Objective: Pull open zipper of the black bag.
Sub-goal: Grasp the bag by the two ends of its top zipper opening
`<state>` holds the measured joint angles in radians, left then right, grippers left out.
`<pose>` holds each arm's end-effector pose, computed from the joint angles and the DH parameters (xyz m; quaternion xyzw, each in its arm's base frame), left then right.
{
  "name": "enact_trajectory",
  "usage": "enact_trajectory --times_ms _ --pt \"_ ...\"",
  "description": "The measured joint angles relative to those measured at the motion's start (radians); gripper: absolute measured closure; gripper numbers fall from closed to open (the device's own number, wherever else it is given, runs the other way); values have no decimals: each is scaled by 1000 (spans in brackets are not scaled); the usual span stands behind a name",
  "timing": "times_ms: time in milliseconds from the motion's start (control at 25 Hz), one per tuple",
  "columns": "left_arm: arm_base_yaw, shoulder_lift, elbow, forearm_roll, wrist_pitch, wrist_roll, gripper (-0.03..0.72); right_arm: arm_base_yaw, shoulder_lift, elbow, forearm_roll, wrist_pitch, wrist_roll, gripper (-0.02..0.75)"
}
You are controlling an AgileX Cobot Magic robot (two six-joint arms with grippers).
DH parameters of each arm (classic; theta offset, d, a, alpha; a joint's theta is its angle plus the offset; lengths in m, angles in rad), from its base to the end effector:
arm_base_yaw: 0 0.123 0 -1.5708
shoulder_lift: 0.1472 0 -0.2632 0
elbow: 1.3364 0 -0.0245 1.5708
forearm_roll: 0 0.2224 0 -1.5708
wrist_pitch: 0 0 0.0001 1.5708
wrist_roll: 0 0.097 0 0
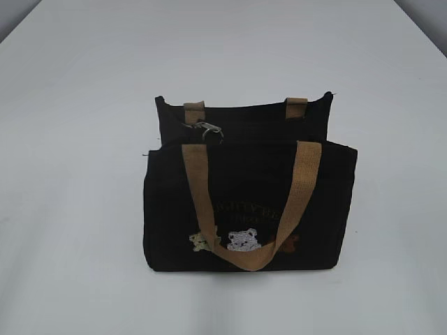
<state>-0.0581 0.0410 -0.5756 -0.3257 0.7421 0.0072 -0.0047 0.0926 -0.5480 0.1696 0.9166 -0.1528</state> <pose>0.0010 -0.0211 0.3128 0.0074 0.7386 -0.1779 0.6502 0.0119 0.0129 0.2867 -0.0562 0.8214 0.0401 0.5662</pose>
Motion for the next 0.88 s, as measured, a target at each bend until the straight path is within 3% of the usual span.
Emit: enact_trajectory --times_ms 200,440,560,760,880 --pt "0 198 -7 -192 -186 28 253 16 258 -51 53 -205 -77 166" --pt "0 599 -103 -686 -128 551 253 154 576 -181 73 -306 -239 166" --pt "0 854 -201 -842 -7 675 253 220 773 -280 74 -289 -292 166" --pt "-57 1191 -375 -874 92 690 253 324 976 -448 75 -208 -387 166" --pt "-134 1379 -485 -765 117 568 253 380 1079 -527 75 -186 -426 166"
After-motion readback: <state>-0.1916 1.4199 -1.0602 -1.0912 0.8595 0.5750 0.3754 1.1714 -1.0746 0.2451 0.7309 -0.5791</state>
